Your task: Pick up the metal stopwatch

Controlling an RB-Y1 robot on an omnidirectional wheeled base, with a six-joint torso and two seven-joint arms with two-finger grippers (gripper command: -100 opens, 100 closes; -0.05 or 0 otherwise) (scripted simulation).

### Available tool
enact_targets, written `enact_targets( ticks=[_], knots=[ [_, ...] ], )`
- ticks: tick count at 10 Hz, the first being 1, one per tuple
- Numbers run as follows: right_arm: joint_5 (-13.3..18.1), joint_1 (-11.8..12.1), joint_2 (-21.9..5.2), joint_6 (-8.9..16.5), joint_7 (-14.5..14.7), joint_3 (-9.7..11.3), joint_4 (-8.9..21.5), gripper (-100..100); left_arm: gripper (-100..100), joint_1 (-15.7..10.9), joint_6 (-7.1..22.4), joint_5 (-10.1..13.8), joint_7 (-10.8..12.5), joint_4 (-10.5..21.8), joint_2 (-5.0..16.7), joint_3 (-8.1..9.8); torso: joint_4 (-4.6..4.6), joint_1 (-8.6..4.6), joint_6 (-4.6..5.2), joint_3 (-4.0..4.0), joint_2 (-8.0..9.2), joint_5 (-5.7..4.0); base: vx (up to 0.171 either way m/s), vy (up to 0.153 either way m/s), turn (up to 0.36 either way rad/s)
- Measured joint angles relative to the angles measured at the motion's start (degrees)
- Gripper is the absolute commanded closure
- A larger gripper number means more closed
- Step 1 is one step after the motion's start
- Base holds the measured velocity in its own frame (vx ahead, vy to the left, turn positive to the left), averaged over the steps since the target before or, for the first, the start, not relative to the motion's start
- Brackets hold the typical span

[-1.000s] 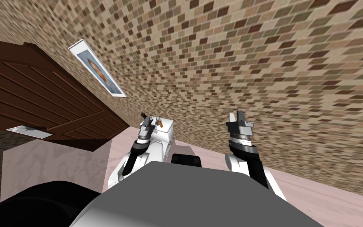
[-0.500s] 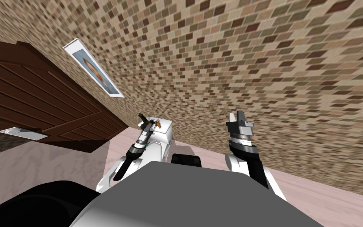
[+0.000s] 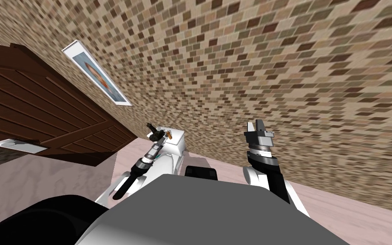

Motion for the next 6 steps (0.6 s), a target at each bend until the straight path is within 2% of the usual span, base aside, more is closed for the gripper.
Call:
enact_targets(
  ticks=[1,4,6],
  knots=[
    [0.00,0.00,0.00,0.00,0.00,0.00,0.00,0,-100,0.66,-1.03,-0.44,-0.40,2.20,1.32,0.34,0.00,0.00,0.00,0.00,-0.01,0.00,0.025,-0.028,-0.009],
    [0.00,0.00,0.00,0.00,0.00,0.00,0.00,0,-100,1.89,-1.47,-1.00,-0.43,5.77,5.44,1.68,0.00,-0.01,0.00,0.00,0.00,-0.01,0.026,-0.035,-0.027],
    [0.00,0.00,0.00,0.00,0.00,0.00,0.00,0,-100,2.44,-2.28,-2.09,-0.97,9.88,8.94,2.33,-0.02,-0.05,0.01,-0.04,-0.08,-0.02,0.042,-0.048,-0.039]
  ],
)
